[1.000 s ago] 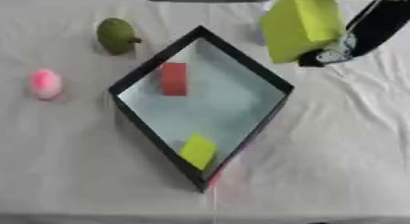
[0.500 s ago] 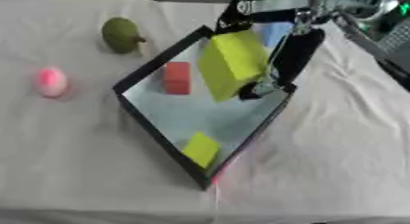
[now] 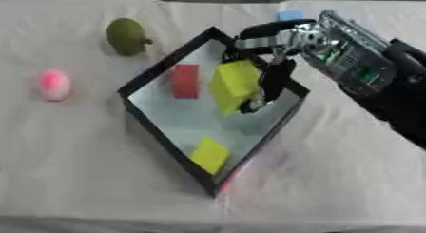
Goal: Pick up objects on the table and place them in the box.
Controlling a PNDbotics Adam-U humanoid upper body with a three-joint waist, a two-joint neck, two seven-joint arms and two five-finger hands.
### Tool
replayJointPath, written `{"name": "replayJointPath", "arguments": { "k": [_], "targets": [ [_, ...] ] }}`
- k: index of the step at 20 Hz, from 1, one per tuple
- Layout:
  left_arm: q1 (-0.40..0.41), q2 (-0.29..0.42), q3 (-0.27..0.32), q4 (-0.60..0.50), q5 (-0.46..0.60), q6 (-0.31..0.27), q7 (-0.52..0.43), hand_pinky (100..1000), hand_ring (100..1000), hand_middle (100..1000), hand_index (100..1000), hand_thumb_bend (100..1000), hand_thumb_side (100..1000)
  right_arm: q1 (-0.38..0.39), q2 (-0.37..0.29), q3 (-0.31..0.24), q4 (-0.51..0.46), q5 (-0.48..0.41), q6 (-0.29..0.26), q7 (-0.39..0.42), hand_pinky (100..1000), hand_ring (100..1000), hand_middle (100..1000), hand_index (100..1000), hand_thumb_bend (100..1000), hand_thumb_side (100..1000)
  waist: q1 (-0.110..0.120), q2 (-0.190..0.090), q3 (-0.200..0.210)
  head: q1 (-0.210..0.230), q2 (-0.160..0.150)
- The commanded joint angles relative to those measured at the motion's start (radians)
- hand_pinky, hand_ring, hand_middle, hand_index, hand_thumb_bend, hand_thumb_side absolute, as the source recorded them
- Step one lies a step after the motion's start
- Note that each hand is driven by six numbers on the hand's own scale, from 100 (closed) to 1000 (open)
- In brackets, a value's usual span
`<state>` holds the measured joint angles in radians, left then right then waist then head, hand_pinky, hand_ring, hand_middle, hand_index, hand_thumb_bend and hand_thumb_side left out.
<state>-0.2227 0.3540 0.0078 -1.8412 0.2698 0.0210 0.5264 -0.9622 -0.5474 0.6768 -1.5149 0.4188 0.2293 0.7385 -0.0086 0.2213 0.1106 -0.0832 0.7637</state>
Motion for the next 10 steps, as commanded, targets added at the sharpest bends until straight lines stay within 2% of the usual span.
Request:
{"name": "replayJointPath", "arguments": {
  "k": [1,3,4,6,10],
  "targets": [
    [-0.017,0.016,-0.001,-0.017,0.004,-0.001,-0.005,790,839,801,831,319,647,-0.008,0.014,-0.006,0.036,0.034,-0.034,-0.009,778,726,624,740,485,137,-0.002,-0.022,0.002,-0.004,-0.006],
    [-0.018,0.015,-0.001,-0.017,0.005,-0.001,-0.004,790,838,799,831,319,647,-0.004,0.023,-0.005,0.055,0.048,-0.052,-0.008,811,783,712,815,506,174,-0.002,-0.021,0.004,-0.003,-0.007],
    [-0.019,0.015,-0.001,-0.017,0.005,-0.001,-0.005,790,838,799,831,320,647,-0.003,0.025,-0.005,0.061,0.054,-0.061,-0.006,843,833,784,867,538,213,-0.002,-0.021,0.004,-0.003,-0.007],
    [-0.019,0.014,-0.003,-0.017,0.006,-0.001,-0.006,790,839,799,831,320,647,-0.002,0.025,-0.008,0.070,0.067,-0.073,-0.008,868,876,840,893,570,245,-0.003,-0.022,0.004,-0.003,-0.008],
    [-0.017,0.015,-0.003,-0.015,0.005,-0.001,-0.007,790,839,799,831,319,647,-0.011,0.008,-0.024,0.067,0.072,-0.070,-0.020,876,882,858,908,601,271,-0.004,-0.024,0.003,-0.004,-0.010]
  ]
}}
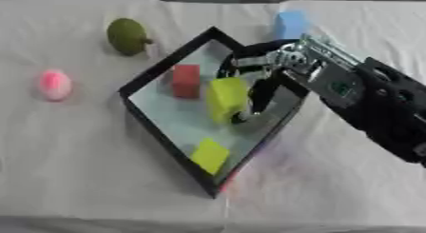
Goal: Pick up objects on the table and place them in the box.
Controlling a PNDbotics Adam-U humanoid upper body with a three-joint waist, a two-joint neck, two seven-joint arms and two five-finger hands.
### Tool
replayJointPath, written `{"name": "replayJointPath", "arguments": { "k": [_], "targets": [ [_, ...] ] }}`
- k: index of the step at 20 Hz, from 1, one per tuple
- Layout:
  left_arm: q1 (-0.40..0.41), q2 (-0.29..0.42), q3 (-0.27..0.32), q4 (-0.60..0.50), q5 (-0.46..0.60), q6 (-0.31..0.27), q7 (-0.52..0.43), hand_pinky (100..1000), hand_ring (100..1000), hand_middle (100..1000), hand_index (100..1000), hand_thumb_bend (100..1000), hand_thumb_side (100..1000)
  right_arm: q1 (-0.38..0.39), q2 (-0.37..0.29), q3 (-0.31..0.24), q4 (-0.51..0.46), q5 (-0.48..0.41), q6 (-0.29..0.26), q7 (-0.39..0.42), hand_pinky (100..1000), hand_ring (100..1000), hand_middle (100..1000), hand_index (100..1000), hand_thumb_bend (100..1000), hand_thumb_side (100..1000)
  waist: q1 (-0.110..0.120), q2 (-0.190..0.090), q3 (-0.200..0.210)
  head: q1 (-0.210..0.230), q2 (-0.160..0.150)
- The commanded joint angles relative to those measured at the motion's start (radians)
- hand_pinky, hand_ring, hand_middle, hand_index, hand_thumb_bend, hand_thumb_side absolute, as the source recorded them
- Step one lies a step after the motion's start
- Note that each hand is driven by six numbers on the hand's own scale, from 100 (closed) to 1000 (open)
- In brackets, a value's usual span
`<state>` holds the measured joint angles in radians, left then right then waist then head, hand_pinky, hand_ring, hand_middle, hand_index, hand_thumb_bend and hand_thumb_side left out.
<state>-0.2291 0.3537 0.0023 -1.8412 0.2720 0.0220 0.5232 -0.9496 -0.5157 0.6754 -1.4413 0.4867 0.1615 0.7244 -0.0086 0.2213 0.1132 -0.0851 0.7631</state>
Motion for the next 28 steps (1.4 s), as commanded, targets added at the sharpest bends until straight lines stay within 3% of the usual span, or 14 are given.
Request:
{"name": "replayJointPath", "arguments": {
  "k": [1,10,14,16,19,23,28],
  "targets": [
    [-0.010,0.015,0.002,-0.015,0.003,-0.002,-0.004,790,839,799,831,319,647,-0.030,-0.035,-0.030,-0.016,-0.002,0.000,-0.009,876,882,860,909,602,272,-0.004,-0.024,0.000,-0.002,-0.010],
    [-0.007,0.016,0.003,-0.014,0.001,-0.002,-0.002,789,839,799,830,320,647,-0.058,-0.136,-0.093,-0.141,-0.083,0.037,0.000,875,874,861,909,599,278,-0.007,-0.025,-0.002,0.004,-0.013],
    [-0.009,0.016,0.004,-0.014,0.000,-0.002,-0.002,789,839,799,830,319,646,-0.062,-0.204,-0.180,-0.198,-0.168,0.061,-0.001,874,869,842,893,584,269,-0.008,-0.021,-0.003,0.007,-0.016],
    [-0.010,0.016,0.005,-0.014,-0.001,-0.003,-0.001,789,839,799,830,319,646,-0.075,-0.230,-0.232,-0.175,-0.196,0.050,0.002,882,875,847,897,574,256,-0.007,-0.019,-0.005,0.006,-0.017],
    [-0.011,0.015,0.005,-0.015,-0.001,-0.003,-0.001,789,839,800,830,317,645,-0.113,-0.237,-0.289,-0.033,-0.178,-0.016,0.025,885,884,851,900,571,253,-0.005,-0.016,-0.004,-0.004,-0.026],
    [-0.015,0.010,0.006,-0.016,-0.001,-0.003,-0.002,789,839,800,831,317,646,-0.154,-0.214,-0.342,0.166,-0.080,-0.161,0.053,895,904,863,906,564,236,0.000,-0.006,0.001,-0.015,-0.045],
    [-0.026,0.004,0.001,-0.020,0.001,-0.002,-0.006,789,840,800,831,316,647,-0.183,-0.170,-0.394,0.329,0.037,-0.279,0.050,900,914,880,911,562,221,0.006,0.007,0.010,-0.029,-0.064]
  ]
}}
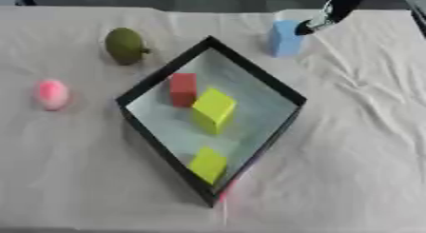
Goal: Pick up objects on the table and place them in the box.
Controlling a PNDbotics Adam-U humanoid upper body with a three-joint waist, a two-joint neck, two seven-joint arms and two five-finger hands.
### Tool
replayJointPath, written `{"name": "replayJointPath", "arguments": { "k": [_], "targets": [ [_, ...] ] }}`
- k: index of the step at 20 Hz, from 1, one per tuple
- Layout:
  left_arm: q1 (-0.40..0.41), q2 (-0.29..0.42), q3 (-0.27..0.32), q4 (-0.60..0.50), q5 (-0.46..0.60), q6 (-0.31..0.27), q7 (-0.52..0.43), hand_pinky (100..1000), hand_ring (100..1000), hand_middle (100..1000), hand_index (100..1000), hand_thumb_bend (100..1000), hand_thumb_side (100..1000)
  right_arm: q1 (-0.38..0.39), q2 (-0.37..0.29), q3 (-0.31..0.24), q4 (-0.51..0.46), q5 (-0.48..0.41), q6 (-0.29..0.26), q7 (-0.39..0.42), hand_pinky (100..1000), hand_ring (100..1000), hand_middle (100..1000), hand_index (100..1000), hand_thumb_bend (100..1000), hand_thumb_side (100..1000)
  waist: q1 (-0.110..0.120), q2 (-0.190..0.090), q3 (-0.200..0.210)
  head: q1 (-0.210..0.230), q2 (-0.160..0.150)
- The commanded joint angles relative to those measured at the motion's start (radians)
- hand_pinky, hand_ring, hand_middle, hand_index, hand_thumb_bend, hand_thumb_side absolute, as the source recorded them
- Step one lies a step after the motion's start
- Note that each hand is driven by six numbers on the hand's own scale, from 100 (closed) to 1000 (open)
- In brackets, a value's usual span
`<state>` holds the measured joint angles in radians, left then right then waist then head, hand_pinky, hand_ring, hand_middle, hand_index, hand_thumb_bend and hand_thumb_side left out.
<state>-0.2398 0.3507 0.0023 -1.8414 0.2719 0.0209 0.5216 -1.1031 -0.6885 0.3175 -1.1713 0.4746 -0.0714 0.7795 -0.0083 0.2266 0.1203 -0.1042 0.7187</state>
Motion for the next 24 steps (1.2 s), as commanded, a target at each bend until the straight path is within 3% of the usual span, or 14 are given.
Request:
{"name": "replayJointPath", "arguments": {
  "k": [1,7,11,24],
  "targets": [
    [-0.018,0.005,0.001,-0.020,0.002,-0.001,-0.005,789,840,800,830,316,647,-0.034,0.011,-0.045,0.080,0.068,-0.063,-0.010,901,917,884,913,559,211,0.007,0.005,0.006,-0.016,-0.021],
    [-0.037,0.001,-0.003,-0.024,0.004,0.001,-0.008,789,840,800,827,316,645,-0.042,0.043,-0.076,0.161,0.161,-0.150,-0.021,907,929,899,918,560,191,0.007,0.023,0.023,-0.034,-0.019],
    [-0.053,-0.001,-0.005,-0.028,0.006,0.001,-0.009,789,839,800,827,315,645,-0.047,0.044,-0.090,0.181,0.212,-0.187,-0.025,907,930,900,917,558,190,0.000,0.044,0.039,-0.048,-0.039],
    [-0.090,0.000,-0.013,-0.038,0.007,0.005,-0.018,789,839,799,824,312,648,-0.064,0.021,-0.140,0.208,0.344,-0.185,-0.155,899,927,900,916,539,178,-0.019,0.098,0.077,-0.082,-0.102]
  ]
}}
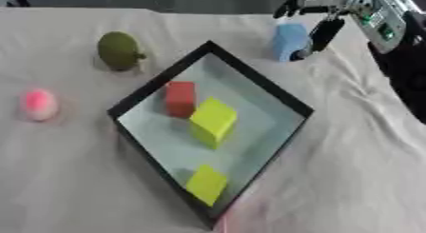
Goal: Pick up objects on the table and place them in the box.
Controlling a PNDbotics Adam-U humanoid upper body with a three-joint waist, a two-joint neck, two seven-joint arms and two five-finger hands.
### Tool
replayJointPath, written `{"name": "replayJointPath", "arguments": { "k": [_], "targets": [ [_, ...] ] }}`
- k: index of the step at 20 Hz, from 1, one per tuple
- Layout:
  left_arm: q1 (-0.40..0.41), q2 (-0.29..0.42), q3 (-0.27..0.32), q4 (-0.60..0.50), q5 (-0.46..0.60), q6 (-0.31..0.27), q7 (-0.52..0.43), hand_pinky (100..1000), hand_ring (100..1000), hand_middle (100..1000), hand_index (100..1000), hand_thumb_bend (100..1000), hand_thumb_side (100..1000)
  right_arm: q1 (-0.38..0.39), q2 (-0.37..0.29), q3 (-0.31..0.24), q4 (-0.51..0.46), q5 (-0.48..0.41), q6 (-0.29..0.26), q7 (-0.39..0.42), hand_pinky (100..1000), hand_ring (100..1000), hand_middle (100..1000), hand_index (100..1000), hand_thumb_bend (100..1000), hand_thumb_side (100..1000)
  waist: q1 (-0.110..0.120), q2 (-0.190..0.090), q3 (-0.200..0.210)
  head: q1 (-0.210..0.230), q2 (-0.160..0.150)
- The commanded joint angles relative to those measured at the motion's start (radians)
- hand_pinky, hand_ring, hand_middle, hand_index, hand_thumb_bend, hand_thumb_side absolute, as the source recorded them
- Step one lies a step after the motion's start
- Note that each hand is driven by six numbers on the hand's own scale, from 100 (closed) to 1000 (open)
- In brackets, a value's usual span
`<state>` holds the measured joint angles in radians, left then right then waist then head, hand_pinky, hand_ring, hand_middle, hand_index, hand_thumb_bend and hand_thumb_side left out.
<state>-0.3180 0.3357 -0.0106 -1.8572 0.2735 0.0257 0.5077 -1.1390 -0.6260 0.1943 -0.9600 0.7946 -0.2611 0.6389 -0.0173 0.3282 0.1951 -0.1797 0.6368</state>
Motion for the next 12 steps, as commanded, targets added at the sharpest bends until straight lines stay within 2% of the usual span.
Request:
{"name": "replayJointPath", "arguments": {
  "k": [1,7,12],
  "targets": [
    [-0.013,0.015,0.000,-0.022,0.005,0.000,-0.004,789,839,799,824,312,648,-0.029,-0.043,-0.020,-0.001,0.033,0.006,-0.016,898,926,899,915,537,177,-0.011,-0.001,0.004,-0.007,-0.023],
    [-0.030,0.015,-0.002,-0.027,0.006,0.001,-0.006,789,839,800,822,311,648,-0.024,-0.043,-0.040,0.037,0.087,0.013,-0.011,898,927,896,915,547,159,-0.014,0.019,0.020,-0.023,-0.040],
    [-0.038,0.014,-0.004,-0.028,0.007,0.001,-0.009,790,839,799,818,308,646,-0.021,-0.041,-0.045,0.051,0.106,0.006,0.008,894,920,887,911,514,158,-0.016,0.030,0.027,-0.030,-0.049]
  ]
}}
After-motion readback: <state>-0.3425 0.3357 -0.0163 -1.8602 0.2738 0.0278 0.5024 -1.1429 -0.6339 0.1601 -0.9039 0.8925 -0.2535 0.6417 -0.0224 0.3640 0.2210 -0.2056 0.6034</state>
